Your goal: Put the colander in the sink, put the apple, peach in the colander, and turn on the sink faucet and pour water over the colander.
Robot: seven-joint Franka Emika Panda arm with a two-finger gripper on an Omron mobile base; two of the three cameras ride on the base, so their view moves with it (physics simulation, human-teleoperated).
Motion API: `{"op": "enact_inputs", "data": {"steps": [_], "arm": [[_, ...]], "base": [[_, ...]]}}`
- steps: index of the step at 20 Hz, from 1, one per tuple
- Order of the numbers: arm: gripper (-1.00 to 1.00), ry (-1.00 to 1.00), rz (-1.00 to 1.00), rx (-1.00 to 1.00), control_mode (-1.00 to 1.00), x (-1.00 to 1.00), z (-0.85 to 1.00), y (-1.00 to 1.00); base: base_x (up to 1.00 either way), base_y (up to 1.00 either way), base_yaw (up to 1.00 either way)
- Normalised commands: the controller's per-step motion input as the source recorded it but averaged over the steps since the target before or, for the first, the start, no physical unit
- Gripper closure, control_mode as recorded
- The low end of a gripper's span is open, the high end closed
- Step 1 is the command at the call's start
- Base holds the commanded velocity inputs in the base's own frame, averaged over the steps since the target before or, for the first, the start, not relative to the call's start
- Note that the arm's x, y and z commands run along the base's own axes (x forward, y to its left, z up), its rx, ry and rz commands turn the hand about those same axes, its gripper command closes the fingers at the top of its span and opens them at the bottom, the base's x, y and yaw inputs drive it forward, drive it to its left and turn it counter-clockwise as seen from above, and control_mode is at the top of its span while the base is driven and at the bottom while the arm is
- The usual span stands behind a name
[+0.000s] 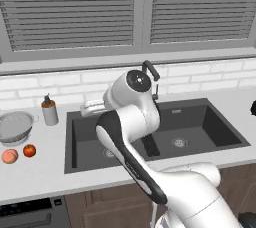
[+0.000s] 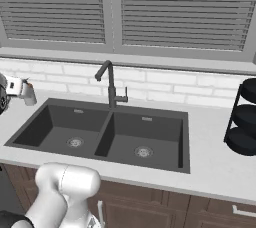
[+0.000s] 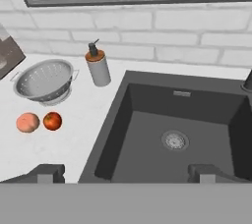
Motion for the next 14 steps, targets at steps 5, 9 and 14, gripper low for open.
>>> {"op": "enact_inputs", "data": {"steps": [5, 9, 14], "arm": [[-1.00, 0.04, 0.06, 0.02, -1.00, 1.00, -0.28, 0.79], [-1.00, 0.12, 0.09, 0.01, -1.00, 1.00, -0.31, 0.74], [-1.00, 0.17, 0.11, 0.00, -1.00, 0.28, -0.12, 0.31]], "base": [[0.00, 0.00, 0.00], [0.00, 0.00, 0.00], [0.00, 0.00, 0.00]]}}
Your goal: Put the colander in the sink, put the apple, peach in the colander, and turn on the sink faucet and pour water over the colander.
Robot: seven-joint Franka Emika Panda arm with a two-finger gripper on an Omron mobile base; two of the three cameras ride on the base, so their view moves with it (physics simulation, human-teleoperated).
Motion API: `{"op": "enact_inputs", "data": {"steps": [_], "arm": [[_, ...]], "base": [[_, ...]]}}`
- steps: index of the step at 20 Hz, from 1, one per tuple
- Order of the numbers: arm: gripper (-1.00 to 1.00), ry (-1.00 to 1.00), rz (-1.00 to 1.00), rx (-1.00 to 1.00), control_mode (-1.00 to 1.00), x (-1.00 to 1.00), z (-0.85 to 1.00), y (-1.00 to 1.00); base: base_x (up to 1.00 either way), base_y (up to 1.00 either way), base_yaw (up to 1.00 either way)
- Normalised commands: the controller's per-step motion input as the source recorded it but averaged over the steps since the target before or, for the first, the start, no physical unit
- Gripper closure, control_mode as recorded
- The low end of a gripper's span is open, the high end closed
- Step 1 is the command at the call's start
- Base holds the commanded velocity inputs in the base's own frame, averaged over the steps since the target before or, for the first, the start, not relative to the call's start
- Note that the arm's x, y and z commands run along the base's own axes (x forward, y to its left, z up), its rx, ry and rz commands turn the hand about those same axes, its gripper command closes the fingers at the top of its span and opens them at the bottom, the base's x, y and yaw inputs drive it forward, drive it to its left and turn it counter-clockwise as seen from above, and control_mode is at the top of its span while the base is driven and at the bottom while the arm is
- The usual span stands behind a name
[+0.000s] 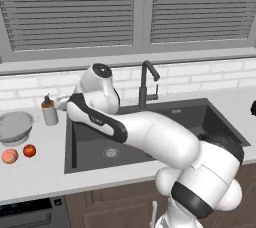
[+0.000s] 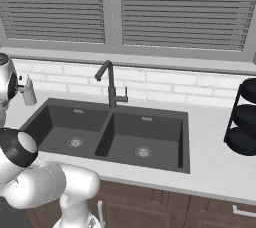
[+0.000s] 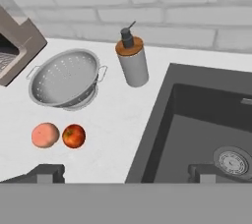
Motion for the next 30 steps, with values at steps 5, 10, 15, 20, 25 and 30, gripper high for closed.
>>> {"op": "enact_inputs", "data": {"steps": [5, 10, 15, 20, 25, 30], "arm": [[-1.00, 0.15, 0.12, 0.00, -1.00, 0.03, -0.12, 0.23], [-1.00, 0.03, 0.11, 0.00, -1.00, 0.00, -0.23, 0.23], [-1.00, 0.00, 0.08, 0.00, -1.00, 0.00, -0.35, 0.17], [-1.00, 0.00, 0.04, 0.00, -1.00, 0.00, -0.17, 0.20], [-1.00, 0.00, 0.01, 0.00, -1.00, 0.00, 0.00, 0.24], [-1.00, 0.01, 0.00, 0.00, -1.00, 0.02, -0.03, 0.40]], "base": [[0.00, 0.00, 0.00], [0.00, 0.00, 0.00], [0.00, 0.00, 0.00], [0.00, 0.00, 0.00], [0.00, 0.00, 0.00], [0.00, 0.00, 0.00]]}}
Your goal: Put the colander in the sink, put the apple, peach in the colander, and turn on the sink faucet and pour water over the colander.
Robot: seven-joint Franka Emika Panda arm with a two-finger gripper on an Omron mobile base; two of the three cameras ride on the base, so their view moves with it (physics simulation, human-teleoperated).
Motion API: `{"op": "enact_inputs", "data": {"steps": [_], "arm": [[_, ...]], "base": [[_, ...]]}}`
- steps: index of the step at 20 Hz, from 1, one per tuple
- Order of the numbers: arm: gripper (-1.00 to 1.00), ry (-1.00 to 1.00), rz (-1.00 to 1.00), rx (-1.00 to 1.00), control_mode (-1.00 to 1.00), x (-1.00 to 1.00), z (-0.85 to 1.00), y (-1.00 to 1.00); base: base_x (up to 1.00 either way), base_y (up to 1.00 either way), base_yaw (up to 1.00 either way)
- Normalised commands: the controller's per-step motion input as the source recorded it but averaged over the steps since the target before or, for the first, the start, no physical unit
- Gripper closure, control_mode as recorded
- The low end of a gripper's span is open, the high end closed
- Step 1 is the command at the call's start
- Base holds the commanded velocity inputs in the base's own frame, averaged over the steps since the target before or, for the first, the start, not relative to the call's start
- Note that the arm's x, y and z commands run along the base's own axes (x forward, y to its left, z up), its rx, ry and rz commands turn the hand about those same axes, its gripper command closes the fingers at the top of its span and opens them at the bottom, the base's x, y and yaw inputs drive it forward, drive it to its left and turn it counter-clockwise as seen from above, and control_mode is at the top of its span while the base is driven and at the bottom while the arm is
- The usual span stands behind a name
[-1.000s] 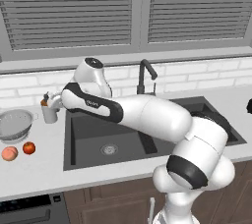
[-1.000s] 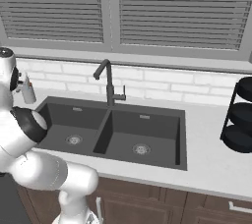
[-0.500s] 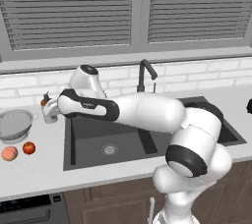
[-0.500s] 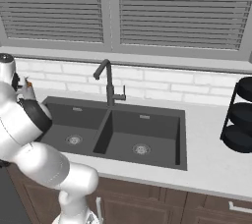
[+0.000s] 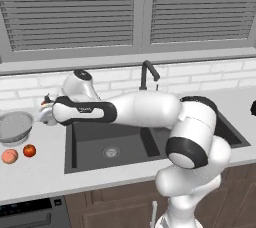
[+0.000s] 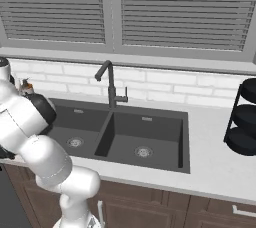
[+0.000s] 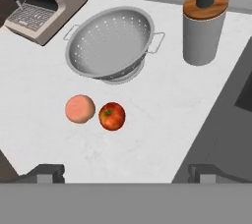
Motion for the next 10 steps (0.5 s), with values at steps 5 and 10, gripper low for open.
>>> {"op": "enact_inputs", "data": {"steps": [5, 10], "arm": [[-1.00, 0.02, 0.00, 0.00, -1.00, 0.15, 0.00, 0.39], [-1.00, 0.03, -0.06, 0.00, -1.00, 0.11, -0.01, 0.13]], "base": [[0.00, 0.00, 0.00], [0.00, 0.00, 0.00]]}}
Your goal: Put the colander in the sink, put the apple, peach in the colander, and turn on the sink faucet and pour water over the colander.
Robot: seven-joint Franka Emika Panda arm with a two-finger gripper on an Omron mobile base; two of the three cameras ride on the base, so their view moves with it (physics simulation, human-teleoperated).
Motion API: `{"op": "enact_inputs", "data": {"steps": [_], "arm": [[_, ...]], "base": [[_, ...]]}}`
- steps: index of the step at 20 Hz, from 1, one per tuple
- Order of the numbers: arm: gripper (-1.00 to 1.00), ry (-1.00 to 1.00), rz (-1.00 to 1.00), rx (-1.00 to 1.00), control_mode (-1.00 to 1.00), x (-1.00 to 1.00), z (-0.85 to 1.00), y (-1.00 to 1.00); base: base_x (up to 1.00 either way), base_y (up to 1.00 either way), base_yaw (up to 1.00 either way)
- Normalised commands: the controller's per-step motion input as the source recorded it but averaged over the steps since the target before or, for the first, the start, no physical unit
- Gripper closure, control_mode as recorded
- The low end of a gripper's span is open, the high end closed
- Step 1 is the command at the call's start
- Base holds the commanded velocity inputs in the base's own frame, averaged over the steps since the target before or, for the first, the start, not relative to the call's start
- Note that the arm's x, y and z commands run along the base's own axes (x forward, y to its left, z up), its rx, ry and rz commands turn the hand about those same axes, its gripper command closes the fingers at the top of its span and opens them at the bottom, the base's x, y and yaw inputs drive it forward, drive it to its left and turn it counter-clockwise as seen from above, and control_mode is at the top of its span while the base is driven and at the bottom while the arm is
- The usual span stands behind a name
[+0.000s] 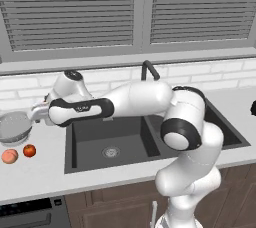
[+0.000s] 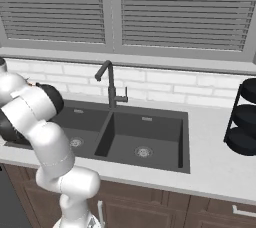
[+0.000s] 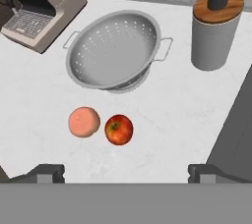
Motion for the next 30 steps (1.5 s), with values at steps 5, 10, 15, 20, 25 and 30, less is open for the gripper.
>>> {"op": "enact_inputs", "data": {"steps": [5, 10, 15, 20, 25, 30], "arm": [[-1.00, 0.07, -0.14, 0.00, -1.00, 0.10, -0.06, 0.00], [-1.00, 0.08, -0.08, 0.00, -1.00, 0.04, -0.18, 0.00], [-1.00, 0.08, 0.00, 0.00, -1.00, 0.00, -0.21, 0.01], [-1.00, 0.09, 0.00, 0.00, -1.00, 0.10, -0.22, 0.11], [-1.00, 0.14, -0.01, 0.00, -1.00, 0.12, -0.05, 0.16], [-1.00, 0.15, -0.03, 0.00, -1.00, 0.13, 0.00, 0.22]], "base": [[0.00, 0.00, 0.00], [0.00, 0.00, 0.00], [0.00, 0.00, 0.00], [0.00, 0.00, 0.00], [0.00, 0.00, 0.00], [0.00, 0.00, 0.00]]}}
